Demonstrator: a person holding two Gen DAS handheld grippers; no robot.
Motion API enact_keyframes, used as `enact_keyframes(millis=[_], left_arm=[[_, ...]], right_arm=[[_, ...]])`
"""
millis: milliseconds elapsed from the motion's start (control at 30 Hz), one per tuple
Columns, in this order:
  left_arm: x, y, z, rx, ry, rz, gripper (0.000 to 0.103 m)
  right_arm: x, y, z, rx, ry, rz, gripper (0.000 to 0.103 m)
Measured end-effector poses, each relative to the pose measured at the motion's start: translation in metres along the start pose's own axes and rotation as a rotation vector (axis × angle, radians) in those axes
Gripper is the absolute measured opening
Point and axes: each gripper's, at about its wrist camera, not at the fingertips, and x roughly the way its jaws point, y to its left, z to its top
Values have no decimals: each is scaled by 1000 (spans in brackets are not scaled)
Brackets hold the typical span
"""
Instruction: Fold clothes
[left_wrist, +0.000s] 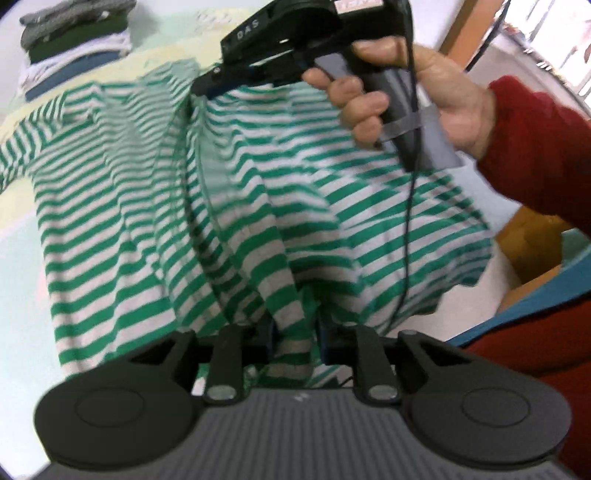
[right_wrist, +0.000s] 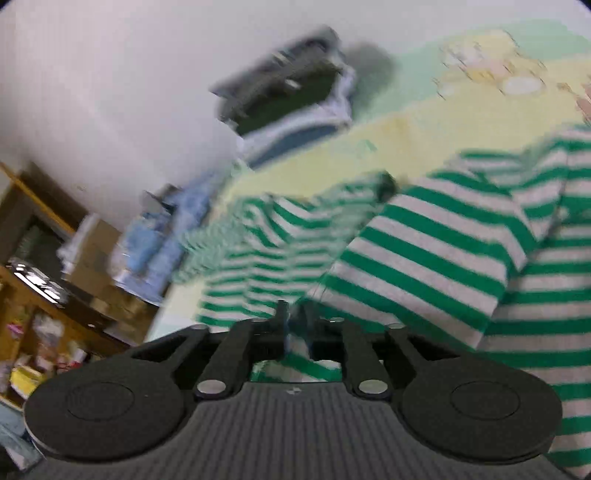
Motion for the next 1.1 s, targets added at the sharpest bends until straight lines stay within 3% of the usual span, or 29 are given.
enact_keyframes(millis=[100,167,300,433,600,633,667,733,800,867,933,1033,1100], left_arm=[[1,3,0,-3,-9,8,22],[-1,3,2,2,-22,20,27],[-11,3,14,25,-54,55,27],[-25,6,28,28,-106,41,38],[-25,9,36,47,-93,70,38],[-25,10,36,50,-89,76,38],[-25,11,37,54,-84,83,38],[-27,14,35,56,-78,100,45],[-32,19,26,36,-70,120,57],[-35,23,16,12,-57,132,57],[-36,26,6,-11,-44,140,57],[-33,27,-7,-34,-27,149,58],[-28,24,-14,-35,-20,151,65]], right_arm=[[-24,-10,-4,-23,-15,-8,25],[-41,-11,-12,-88,24,-40,33],[-69,-8,-41,-239,140,-82,33],[-81,-5,-80,-307,276,-19,34],[-79,-3,-102,-243,343,86,36],[-77,-1,-104,-241,341,80,36],[-77,-2,-105,-236,337,86,29],[-77,-3,-106,-225,329,98,16],[-85,-5,-103,-194,303,117,12],[-97,-9,-100,-160,269,143,3],[-114,-13,-94,-124,231,188,4],[-126,-12,-90,-143,202,133,3],[-131,-11,-92,-183,206,91,3]])
